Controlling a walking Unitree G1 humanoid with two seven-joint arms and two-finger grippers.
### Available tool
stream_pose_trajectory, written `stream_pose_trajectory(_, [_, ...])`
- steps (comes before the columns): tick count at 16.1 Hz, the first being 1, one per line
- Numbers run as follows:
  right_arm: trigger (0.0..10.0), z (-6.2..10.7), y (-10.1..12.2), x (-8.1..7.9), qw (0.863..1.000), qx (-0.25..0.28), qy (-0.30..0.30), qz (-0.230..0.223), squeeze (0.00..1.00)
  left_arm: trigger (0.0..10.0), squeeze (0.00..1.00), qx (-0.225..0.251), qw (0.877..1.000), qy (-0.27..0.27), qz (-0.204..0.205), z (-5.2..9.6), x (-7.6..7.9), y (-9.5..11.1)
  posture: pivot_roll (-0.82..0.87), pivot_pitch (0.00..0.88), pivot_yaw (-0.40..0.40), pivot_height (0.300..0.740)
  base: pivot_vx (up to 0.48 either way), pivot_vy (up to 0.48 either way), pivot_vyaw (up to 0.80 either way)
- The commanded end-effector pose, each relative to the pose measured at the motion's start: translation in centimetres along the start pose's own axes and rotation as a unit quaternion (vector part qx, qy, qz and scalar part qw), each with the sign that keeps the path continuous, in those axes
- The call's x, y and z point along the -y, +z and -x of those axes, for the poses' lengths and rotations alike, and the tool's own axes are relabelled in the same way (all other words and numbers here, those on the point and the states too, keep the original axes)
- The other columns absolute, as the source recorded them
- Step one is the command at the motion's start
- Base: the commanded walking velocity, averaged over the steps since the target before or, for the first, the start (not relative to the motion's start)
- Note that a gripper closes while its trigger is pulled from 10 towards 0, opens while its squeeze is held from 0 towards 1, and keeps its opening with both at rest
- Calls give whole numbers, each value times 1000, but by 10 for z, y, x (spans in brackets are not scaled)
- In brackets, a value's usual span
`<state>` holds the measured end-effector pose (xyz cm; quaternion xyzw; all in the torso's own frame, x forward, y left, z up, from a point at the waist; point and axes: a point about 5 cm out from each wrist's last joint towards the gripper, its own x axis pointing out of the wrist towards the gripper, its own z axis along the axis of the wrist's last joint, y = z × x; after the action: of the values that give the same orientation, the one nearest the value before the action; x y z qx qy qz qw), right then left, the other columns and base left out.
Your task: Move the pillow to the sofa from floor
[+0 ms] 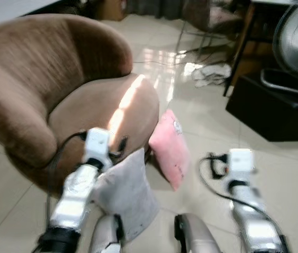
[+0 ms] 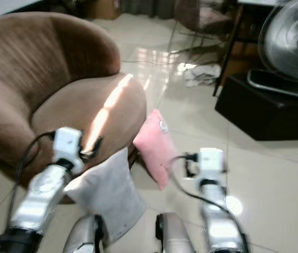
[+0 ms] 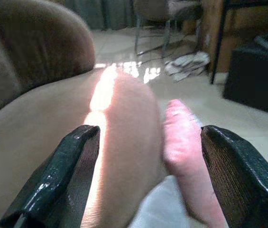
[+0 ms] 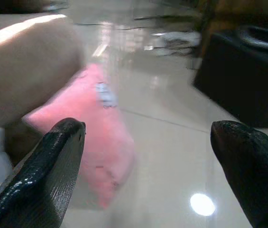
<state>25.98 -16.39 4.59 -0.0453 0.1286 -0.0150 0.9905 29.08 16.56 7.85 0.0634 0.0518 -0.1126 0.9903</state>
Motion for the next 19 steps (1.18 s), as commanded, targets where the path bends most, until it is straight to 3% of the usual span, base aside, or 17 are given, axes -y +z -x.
stream_pose_trajectory(1, [10000,-1,0,6,1000,-4,-2,9,0,10000,0,-1,1000,-3,1,-2,3,1,-76,0,34,606,0,0,0])
stream_pose_trajectory(7, [10000,0,4,2,999,10,53,9,0,10000,0,-20,999,5,-29,-1,-7,-5,-73,0,36,606,0,0,0])
stream_pose_trajectory(8, [10000,0,7,-1,995,15,92,16,0,10000,0,-67,997,-25,-29,-3,-8,-15,-71,0,33,606,0,0,0])
stream_pose_trajectory(9, [10000,0,8,-1,994,16,107,25,0,10000,863,-91,994,-48,-24,-4,-7,-20,-71,0,31,606,0,0,0])
stream_pose_trajectory(10, [10000,-1,9,-2,992,17,123,36,0,10000,1000,-121,989,-84,-9,-6,-3,-26,-70,3,28,606,0,0,0])
stream_pose_trajectory(11, [10000,-2,12,-3,988,18,143,56,0,10000,1000,-167,977,-136,10,-9,4,-35,-66,18,23,606,0,0,0])
stream_pose_trajectory(14, [10000,-5,18,-3,977,4,191,93,0,10000,1000,-249,957,-147,7,-27,12,-50,-77,58,23,606,0,0,0])
stream_pose_trajectory(19, [10000,8,12,-9,980,5,177,90,0,10000,1000,-240,967,-82,-19,-42,6,-42,-99,175,44,606,0,0,0])
